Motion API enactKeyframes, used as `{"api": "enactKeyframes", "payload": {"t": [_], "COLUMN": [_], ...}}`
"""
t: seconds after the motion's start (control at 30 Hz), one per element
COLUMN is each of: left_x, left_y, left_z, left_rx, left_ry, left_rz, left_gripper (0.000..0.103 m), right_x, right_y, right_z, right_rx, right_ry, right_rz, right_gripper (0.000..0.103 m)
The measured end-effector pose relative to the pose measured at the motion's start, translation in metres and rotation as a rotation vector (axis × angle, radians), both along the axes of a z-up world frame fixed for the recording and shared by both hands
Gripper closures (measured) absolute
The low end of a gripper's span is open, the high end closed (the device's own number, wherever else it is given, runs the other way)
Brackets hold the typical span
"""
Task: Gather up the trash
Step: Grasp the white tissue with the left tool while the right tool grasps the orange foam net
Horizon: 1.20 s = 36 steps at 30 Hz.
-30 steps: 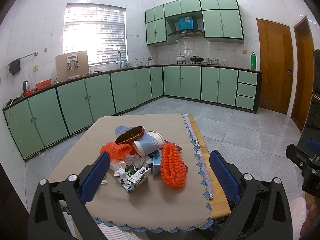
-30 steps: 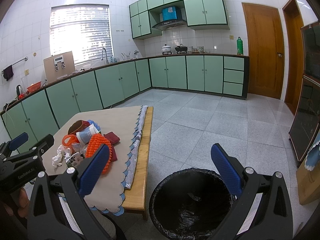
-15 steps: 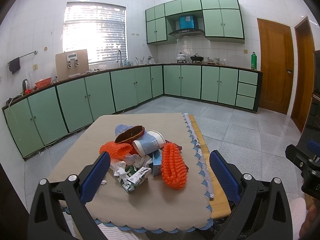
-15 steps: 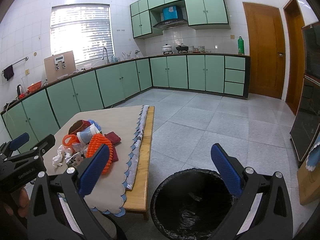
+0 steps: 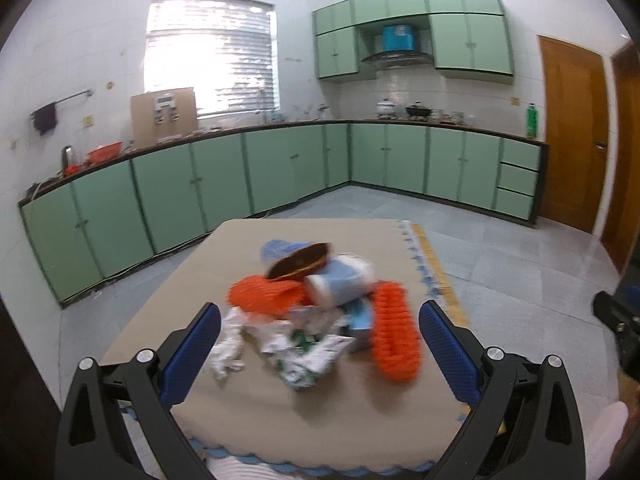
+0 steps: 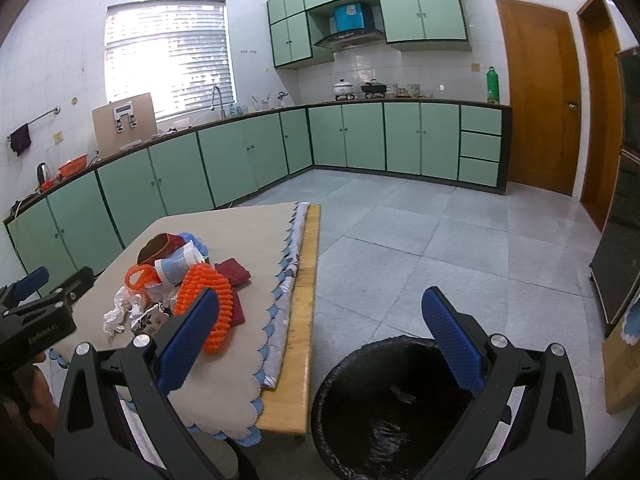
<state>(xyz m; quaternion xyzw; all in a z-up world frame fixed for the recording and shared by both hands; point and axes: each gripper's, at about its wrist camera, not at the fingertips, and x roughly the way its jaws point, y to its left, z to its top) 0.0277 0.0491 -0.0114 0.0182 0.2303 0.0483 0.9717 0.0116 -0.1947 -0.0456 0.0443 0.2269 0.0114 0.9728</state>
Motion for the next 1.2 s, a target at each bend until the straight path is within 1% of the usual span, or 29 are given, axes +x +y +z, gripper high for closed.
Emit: {"api": "enactKeyframes", "payload": {"t": [0.17,0.37,0.47,0.53,0.63,0.77,0.87,1.1,1.17,1.2], "left_x": [0.012,0.018,0.023,0.026,0.030,0.037,0.042,0.046,0.047,0.047], "left_y": [0.041,0.074,0.083,0.085,0.086,0.088,0.093,0.099,0.099,0.100], "left_z": [-0.014,-0.028,-0.037,-0.044,-0.051,-0.062,-0.070,-0.083,-0.086,-0.086], "left_rx": [0.026,0.028,0.020,0.002,0.005,0.004,0.003,-0.022,-0.021,-0.021], "left_ry": [0.015,0.023,0.037,0.048,0.057,0.071,0.088,0.121,0.127,0.129], "left_rz": [0.109,0.161,0.165,0.152,0.150,0.158,0.171,0.163,0.161,0.162], "left_gripper": [0.006,0.006,0.006,0.006,0.006,0.006,0.006,0.006,0.006,0.006], "right_x": [0.024,0.056,0.067,0.072,0.079,0.089,0.091,0.098,0.101,0.102], "right_y": [0.019,0.054,0.075,0.087,0.103,0.116,0.125,0.141,0.143,0.144], "right_z": [-0.011,-0.029,-0.040,-0.046,-0.058,-0.076,-0.084,-0.098,-0.103,-0.105], "right_rx": [0.014,0.027,0.012,0.005,-0.028,-0.034,-0.051,-0.083,-0.088,-0.090], "right_ry": [0.018,0.051,0.061,0.062,0.073,0.117,0.132,0.162,0.173,0.181], "right_rz": [0.055,0.123,0.146,0.160,0.170,0.185,0.190,0.206,0.210,0.212], "right_gripper": [0.005,0.005,0.005,0.005,0.008,0.018,0.019,0.019,0.022,0.026]}}
